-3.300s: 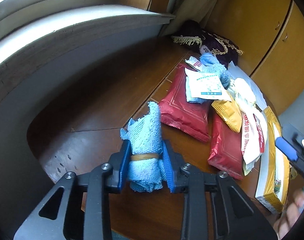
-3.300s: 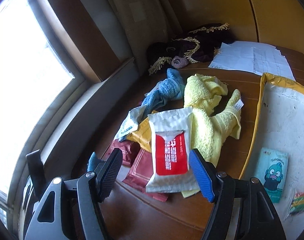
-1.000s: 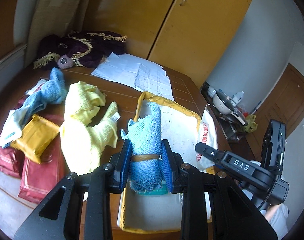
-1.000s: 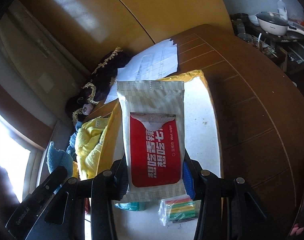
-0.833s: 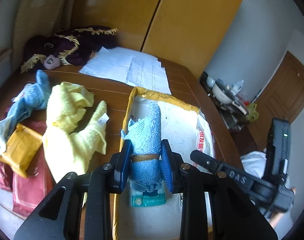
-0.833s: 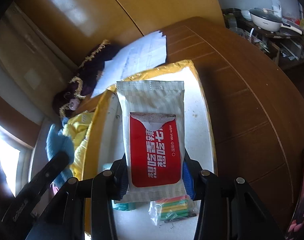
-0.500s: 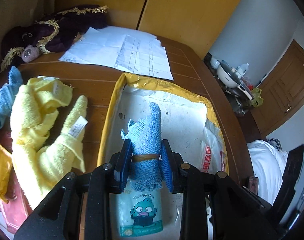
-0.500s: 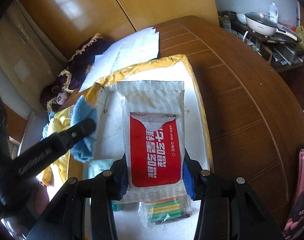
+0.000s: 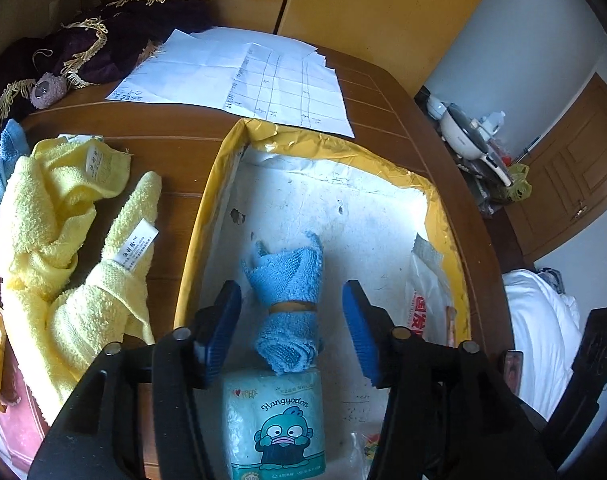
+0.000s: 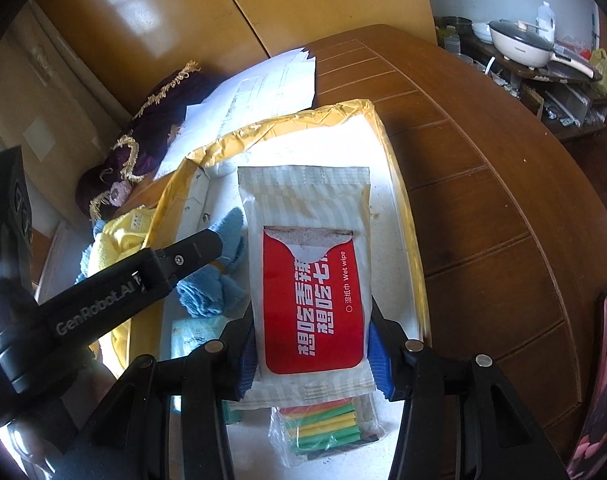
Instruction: Organize soft objects
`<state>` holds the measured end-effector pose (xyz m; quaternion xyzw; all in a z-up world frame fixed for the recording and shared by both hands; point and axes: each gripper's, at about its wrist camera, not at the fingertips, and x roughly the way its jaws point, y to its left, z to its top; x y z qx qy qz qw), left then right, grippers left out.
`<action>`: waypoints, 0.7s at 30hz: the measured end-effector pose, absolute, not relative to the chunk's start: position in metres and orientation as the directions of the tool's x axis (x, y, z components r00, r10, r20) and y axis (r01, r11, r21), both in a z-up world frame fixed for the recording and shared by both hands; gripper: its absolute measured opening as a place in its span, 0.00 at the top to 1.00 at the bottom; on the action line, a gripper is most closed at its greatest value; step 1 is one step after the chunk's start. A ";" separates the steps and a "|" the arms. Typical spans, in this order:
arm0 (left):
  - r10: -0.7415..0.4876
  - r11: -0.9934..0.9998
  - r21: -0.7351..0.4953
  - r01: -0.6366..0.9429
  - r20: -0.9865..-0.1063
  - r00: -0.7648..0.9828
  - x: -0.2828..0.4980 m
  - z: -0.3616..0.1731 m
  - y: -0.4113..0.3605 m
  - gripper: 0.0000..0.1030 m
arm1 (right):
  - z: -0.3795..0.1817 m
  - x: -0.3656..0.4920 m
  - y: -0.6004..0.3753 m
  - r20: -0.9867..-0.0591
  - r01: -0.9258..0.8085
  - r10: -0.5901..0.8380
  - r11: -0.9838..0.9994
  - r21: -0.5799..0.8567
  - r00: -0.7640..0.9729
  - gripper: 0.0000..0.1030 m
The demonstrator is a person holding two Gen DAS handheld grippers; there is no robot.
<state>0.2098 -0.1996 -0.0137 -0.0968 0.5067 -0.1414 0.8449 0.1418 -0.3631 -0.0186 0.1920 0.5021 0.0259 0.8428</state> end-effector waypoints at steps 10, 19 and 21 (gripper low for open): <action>-0.479 0.867 -0.471 0.161 -0.701 0.528 0.173 0.023 -0.158 0.30 | 0.007 0.126 -0.369 -0.750 0.106 0.306 0.889 0.445 0.586 0.34; -0.367 0.882 -0.471 0.027 -0.647 0.668 0.115 0.035 -0.089 0.30 | 0.038 0.111 -0.342 -0.648 -0.067 0.420 0.866 0.496 0.636 0.31; -0.329 0.887 -0.461 -0.010 -0.648 0.687 0.106 0.031 -0.077 0.30 | 0.042 0.108 -0.332 -0.631 -0.117 0.449 0.861 0.495 0.633 0.31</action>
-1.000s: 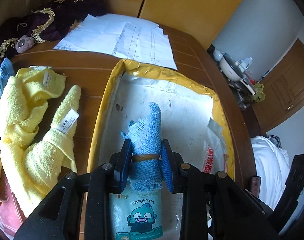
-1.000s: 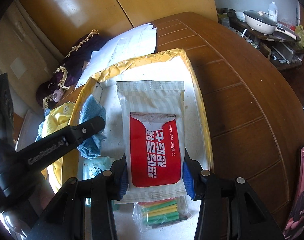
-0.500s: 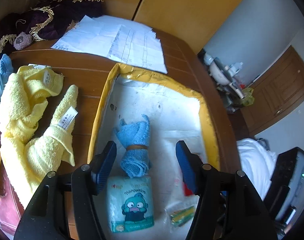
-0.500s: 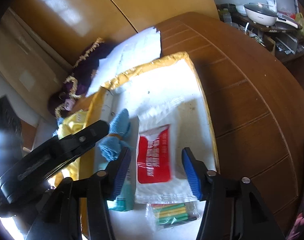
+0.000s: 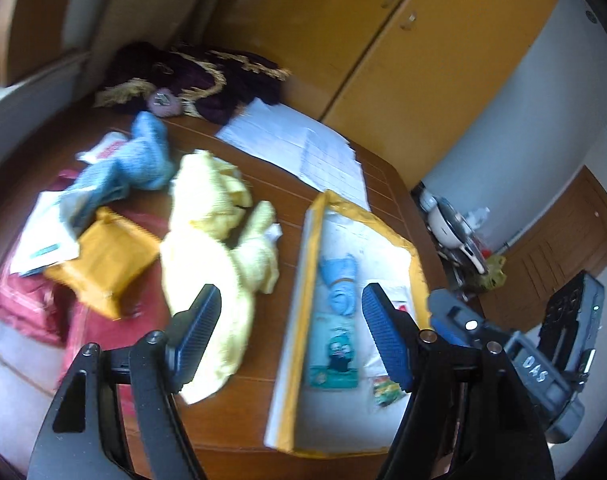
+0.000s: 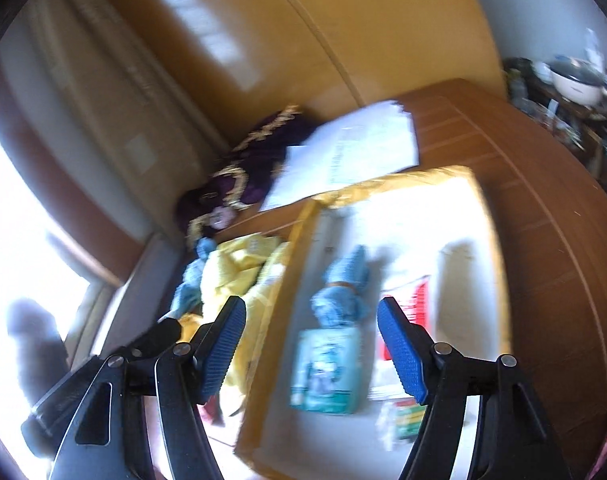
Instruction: Organize soft objects
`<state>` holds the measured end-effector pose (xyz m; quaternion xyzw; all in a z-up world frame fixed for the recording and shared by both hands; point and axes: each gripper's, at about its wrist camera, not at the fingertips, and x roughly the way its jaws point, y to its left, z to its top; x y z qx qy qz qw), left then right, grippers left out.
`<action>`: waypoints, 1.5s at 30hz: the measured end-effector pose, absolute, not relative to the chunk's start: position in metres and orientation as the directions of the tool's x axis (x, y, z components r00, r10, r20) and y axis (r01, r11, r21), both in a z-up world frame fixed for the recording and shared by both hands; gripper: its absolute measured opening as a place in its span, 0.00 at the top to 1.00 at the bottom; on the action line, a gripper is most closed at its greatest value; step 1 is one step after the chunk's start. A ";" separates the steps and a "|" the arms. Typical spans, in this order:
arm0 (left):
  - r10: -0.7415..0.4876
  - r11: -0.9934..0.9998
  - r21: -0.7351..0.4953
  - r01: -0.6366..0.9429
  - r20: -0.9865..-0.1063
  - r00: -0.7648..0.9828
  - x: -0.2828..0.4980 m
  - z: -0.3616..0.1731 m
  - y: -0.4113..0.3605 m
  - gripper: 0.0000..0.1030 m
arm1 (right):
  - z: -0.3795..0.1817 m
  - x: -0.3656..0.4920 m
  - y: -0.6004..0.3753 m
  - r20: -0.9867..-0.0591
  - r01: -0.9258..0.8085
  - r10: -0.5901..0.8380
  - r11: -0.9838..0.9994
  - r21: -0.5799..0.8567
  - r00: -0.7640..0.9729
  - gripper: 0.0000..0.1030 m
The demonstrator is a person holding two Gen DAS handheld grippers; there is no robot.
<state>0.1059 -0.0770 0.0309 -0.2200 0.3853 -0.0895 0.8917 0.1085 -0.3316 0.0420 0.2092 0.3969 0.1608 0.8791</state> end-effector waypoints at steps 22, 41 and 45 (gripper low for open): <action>-0.246 0.858 -0.486 -0.168 -0.674 0.696 0.076 -0.002 -0.015 0.30 | 0.030 0.103 -0.244 -0.677 -0.295 0.553 0.832 0.469 0.485 0.31; -0.243 0.844 -0.501 -0.193 -0.677 0.694 0.067 -0.006 -0.004 0.30 | -0.006 0.110 -0.210 -0.705 -0.304 0.628 0.778 0.550 0.330 0.32; -0.243 0.844 -0.501 -0.193 -0.677 0.694 0.067 -0.006 -0.003 0.30 | -0.006 0.113 -0.217 -0.702 -0.281 0.624 0.781 0.558 0.342 0.32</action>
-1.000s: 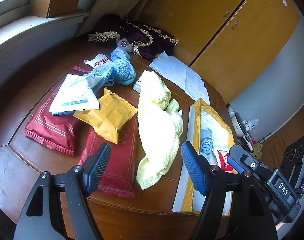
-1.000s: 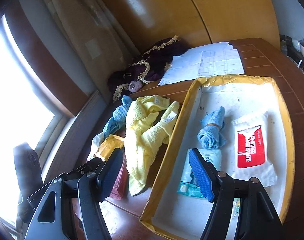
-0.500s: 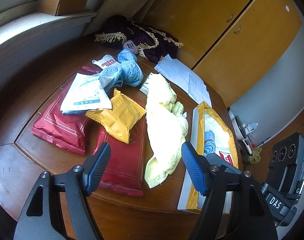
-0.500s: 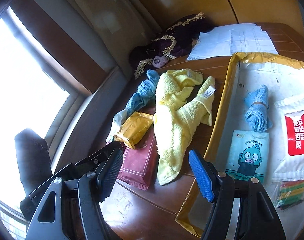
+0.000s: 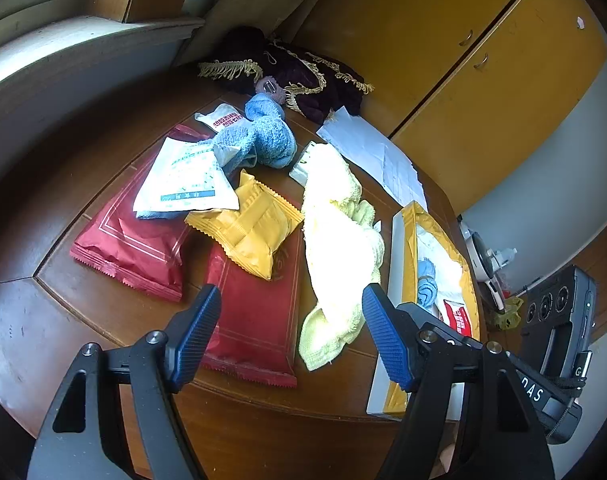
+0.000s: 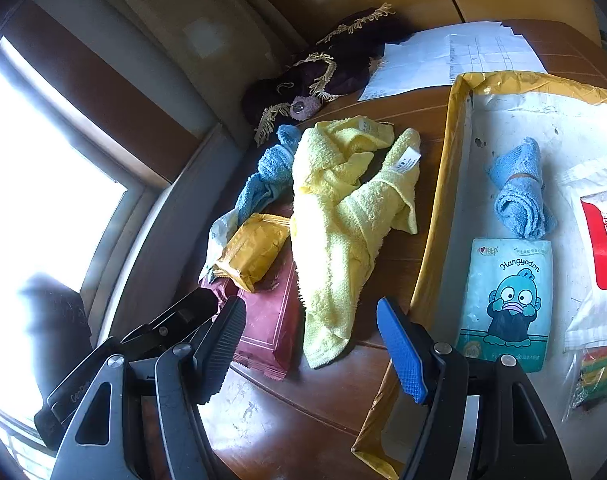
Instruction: Organize soft objects
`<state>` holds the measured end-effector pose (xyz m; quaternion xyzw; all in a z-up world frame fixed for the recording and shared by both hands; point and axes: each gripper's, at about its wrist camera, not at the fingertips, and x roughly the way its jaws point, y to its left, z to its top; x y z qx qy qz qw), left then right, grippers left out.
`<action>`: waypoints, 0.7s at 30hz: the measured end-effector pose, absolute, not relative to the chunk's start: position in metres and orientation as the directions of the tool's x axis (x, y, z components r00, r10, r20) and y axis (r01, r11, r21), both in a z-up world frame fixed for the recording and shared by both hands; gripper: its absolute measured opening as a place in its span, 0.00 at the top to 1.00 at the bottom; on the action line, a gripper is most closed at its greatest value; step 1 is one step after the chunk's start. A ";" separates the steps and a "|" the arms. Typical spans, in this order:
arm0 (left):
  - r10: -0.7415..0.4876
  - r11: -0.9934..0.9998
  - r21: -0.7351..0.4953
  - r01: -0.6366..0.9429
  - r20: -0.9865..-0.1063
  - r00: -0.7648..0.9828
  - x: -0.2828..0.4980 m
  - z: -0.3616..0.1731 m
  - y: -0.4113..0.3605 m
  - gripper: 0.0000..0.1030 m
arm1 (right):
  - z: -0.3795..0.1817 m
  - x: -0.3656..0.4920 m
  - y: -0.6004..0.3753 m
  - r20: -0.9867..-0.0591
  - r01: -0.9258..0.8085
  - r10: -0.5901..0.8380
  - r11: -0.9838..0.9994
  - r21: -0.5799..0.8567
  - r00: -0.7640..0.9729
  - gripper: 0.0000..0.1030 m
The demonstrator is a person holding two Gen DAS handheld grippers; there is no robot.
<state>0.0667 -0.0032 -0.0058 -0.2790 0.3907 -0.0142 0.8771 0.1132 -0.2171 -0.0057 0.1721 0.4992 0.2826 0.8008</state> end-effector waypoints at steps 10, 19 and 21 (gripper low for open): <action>-0.239 0.844 -0.498 -0.200 -0.683 0.690 0.067 -0.007 -0.003 0.30 | -0.002 0.111 -0.229 -0.715 -0.249 0.598 0.801 0.544 0.361 0.32; -0.240 0.842 -0.500 -0.204 -0.685 0.688 0.068 -0.008 -0.003 0.30 | 0.000 0.107 -0.229 -0.732 -0.238 0.573 0.819 0.521 0.369 0.32; -0.238 0.843 -0.498 -0.204 -0.685 0.689 0.068 -0.008 -0.003 0.30 | 0.001 0.107 -0.228 -0.731 -0.239 0.571 0.821 0.518 0.374 0.32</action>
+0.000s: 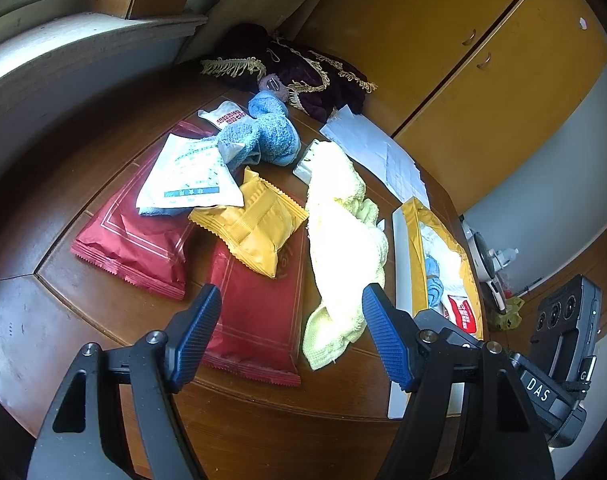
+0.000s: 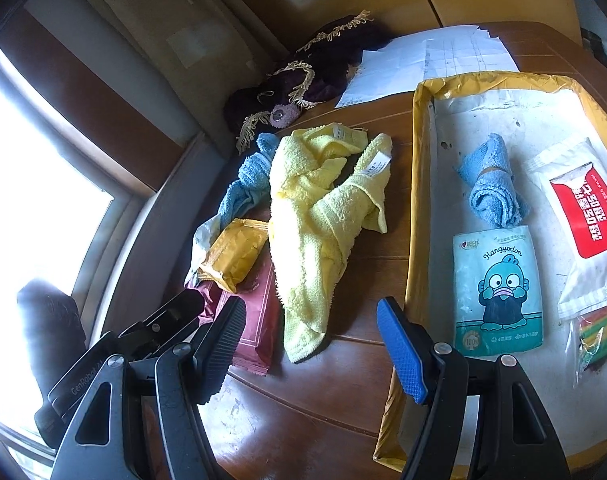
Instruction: Organize soft objects
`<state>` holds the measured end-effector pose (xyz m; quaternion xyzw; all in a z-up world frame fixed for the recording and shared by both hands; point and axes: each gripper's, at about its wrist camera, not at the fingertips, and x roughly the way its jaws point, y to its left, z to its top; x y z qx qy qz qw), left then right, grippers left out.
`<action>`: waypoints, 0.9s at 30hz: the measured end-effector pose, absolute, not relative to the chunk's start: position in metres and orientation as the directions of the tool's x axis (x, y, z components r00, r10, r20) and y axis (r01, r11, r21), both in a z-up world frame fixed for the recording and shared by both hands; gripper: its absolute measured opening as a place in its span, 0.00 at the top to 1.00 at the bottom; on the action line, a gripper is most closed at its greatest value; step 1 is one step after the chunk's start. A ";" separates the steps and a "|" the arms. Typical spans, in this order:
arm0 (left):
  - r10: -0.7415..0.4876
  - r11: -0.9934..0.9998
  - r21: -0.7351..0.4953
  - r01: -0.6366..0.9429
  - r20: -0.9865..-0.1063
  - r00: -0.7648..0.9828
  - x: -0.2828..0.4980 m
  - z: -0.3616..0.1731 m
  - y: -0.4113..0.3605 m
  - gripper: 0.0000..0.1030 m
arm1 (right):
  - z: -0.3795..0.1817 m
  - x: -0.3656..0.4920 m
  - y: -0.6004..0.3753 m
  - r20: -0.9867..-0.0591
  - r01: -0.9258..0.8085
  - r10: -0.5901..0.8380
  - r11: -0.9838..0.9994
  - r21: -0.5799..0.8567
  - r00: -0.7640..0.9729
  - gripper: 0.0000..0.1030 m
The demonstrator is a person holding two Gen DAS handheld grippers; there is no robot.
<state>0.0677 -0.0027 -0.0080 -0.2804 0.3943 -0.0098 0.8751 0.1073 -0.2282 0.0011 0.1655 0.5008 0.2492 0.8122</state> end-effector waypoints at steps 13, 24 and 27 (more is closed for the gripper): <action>-0.236 0.842 -0.501 -0.200 -0.676 0.698 0.065 -0.006 0.000 0.30 | 0.008 0.104 -0.220 -0.716 -0.276 0.587 0.810 0.518 0.377 0.32; -0.237 0.842 -0.502 -0.199 -0.674 0.699 0.064 -0.006 0.000 0.30 | 0.009 0.105 -0.218 -0.718 -0.276 0.585 0.811 0.515 0.378 0.32; -0.235 0.843 -0.500 -0.197 -0.673 0.701 0.064 -0.003 0.000 0.30 | 0.009 0.106 -0.218 -0.718 -0.275 0.585 0.811 0.516 0.377 0.32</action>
